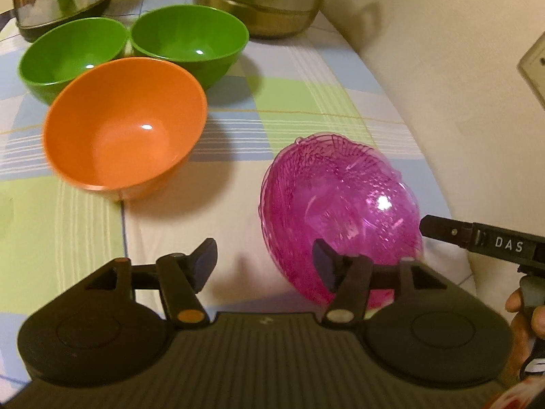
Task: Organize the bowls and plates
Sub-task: 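Move both grippers away from the pink dishes to the orange bowl rim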
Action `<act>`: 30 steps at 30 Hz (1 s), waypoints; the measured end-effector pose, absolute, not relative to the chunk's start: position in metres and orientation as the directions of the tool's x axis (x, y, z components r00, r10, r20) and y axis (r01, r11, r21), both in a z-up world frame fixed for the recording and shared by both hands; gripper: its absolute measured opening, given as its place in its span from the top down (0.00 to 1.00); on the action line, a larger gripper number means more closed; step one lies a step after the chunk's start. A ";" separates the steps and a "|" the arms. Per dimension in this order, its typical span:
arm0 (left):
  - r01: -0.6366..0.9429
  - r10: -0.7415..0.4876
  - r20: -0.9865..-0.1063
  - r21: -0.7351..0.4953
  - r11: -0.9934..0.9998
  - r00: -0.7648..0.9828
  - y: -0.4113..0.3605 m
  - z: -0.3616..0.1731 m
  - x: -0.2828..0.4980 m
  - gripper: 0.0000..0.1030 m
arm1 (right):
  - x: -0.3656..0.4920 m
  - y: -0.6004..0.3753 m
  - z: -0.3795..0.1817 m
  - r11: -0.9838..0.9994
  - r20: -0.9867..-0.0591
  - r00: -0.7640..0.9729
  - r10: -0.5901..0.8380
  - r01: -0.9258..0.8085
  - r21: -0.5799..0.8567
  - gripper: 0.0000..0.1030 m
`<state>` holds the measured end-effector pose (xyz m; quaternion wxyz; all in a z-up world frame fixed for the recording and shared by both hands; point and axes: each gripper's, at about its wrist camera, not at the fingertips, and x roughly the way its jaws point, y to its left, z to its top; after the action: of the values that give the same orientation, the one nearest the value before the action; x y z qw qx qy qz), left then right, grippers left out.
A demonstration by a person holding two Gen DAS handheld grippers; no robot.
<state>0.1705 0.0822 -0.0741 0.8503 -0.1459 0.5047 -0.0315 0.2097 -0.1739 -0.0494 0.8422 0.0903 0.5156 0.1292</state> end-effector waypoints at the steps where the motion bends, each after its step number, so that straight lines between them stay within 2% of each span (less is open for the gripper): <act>1: -0.096 -0.196 -0.846 -0.277 0.956 0.496 0.083 -0.071 0.164 0.39 | 0.204 -0.172 -0.046 0.952 -0.844 0.440 0.306 -0.128 0.279 0.35; 12: -0.064 -0.143 -0.806 -0.219 0.974 0.574 0.090 -0.036 0.093 0.13 | 0.137 -0.157 -0.008 0.954 -0.812 0.501 0.299 -0.158 0.253 0.35; 22: -0.053 -0.067 -0.753 -0.134 0.990 0.654 0.091 -0.018 0.039 0.12 | 0.091 -0.145 0.011 0.955 -0.792 0.534 0.296 -0.178 0.237 0.35; 30: -0.053 -0.042 -0.691 -0.115 0.992 0.721 0.103 -0.006 0.010 0.12 | 0.066 -0.129 0.020 0.945 -0.770 0.548 0.326 -0.193 0.263 0.35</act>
<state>0.0097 0.1026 -0.0063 0.9256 -0.0631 0.3732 0.0029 0.0655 -0.1295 0.0199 0.8768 0.0737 0.4516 0.1480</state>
